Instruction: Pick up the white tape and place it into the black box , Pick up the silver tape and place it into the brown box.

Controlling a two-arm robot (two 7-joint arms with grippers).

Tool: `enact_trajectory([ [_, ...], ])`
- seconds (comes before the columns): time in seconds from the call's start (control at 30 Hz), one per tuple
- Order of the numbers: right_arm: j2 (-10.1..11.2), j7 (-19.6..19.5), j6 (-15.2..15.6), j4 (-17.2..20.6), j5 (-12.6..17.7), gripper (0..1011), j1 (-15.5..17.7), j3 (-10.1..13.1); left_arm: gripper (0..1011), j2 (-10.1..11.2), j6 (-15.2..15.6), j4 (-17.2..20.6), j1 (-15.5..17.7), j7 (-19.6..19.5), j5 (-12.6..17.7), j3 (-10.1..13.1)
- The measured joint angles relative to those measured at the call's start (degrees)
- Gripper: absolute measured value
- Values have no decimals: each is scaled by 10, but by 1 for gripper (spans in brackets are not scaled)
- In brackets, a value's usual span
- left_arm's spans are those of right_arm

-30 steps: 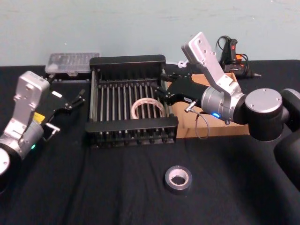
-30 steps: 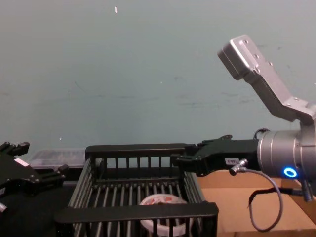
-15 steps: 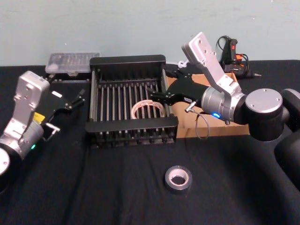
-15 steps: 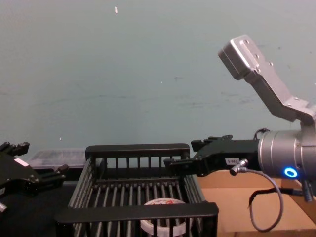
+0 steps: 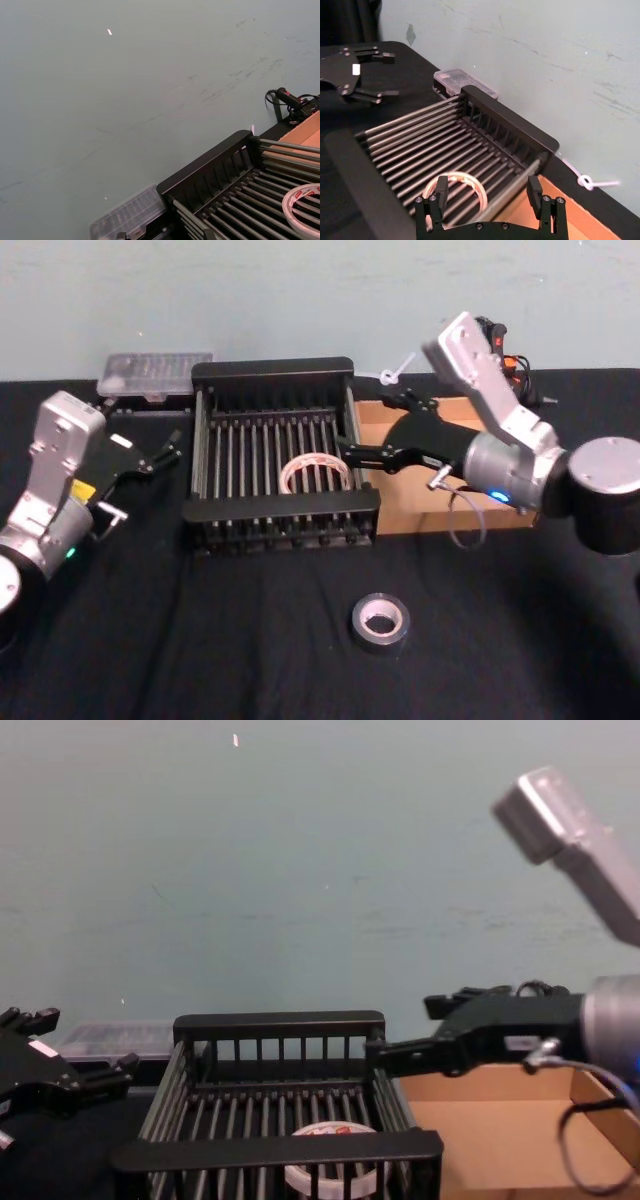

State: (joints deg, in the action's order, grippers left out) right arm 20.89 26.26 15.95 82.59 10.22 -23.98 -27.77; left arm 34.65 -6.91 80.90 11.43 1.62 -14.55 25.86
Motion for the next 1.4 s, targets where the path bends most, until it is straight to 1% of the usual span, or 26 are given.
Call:
enact_trajectory([
  [0.03, 6, 1, 3, 10, 2, 1003, 5, 2, 1001, 0, 0, 0, 0, 0, 0, 0],
  [0.07, 18, 5, 9, 27, 6, 1002, 15, 7, 1001, 0, 0, 0, 0, 0, 0, 0],
  [0.1, 25, 7, 12, 37, 8, 1002, 21, 10, 1001, 0, 0, 0, 0, 0, 0, 0],
  [0.13, 38, 12, 20, 56, 14, 1003, 31, 15, 1001, 0, 0, 0, 0, 0, 0, 0],
  [0.17, 44, 14, 24, 65, 17, 1002, 37, 17, 1001, 0, 0, 0, 0, 0, 0, 0],
  [0.2, 58, 20, 34, 83, 25, 1002, 48, 21, 1001, 0, 0, 0, 0, 0, 0, 0],
  [0.23, 65, 23, 38, 92, 29, 1002, 54, 23, 1001, 0, 0, 0, 0, 0, 0, 0],
  [0.33, 84, 30, 48, 114, 38, 1002, 68, 28, 1001, 0, 0, 0, 0, 0, 0, 0],
  [0.37, 98, 35, 54, 128, 44, 1002, 79, 30, 1001, 0, 0, 0, 0, 0, 0, 0],
  [0.43, 111, 39, 60, 141, 49, 1002, 90, 31, 1001, 0, 0, 0, 0, 0, 0, 0],
  [0.47, 123, 43, 64, 152, 53, 1003, 100, 31, 1001, 0, 0, 0, 0, 0, 0, 0],
  [0.63, 151, 51, 71, 175, 66, 1002, 128, 27, 1001, 0, 0, 0, 0, 0, 0, 0],
  [0.67, 151, 51, 71, 175, 66, 1002, 128, 27, 1001, 0, 0, 0, 0, 0, 0, 0],
  [0.73, 158, 53, 73, 180, 71, 1003, 137, 23, 1002, 0, 0, 0, 0, 0, 0, 0],
  [0.9, 167, 55, 77, 182, 78, 1002, 149, 8, 1001, 0, 0, 0, 0, 0, 0, 0],
  [1.2, 174, 59, 84, 175, 81, 1003, 148, -19, 1001, 0, 0, 0, 0, 0, 0, 0],
  [1.4, 174, 59, 86, 169, 81, 1002, 144, -28, 1002, 0, 0, 0, 0, 0, 0, 0],
])
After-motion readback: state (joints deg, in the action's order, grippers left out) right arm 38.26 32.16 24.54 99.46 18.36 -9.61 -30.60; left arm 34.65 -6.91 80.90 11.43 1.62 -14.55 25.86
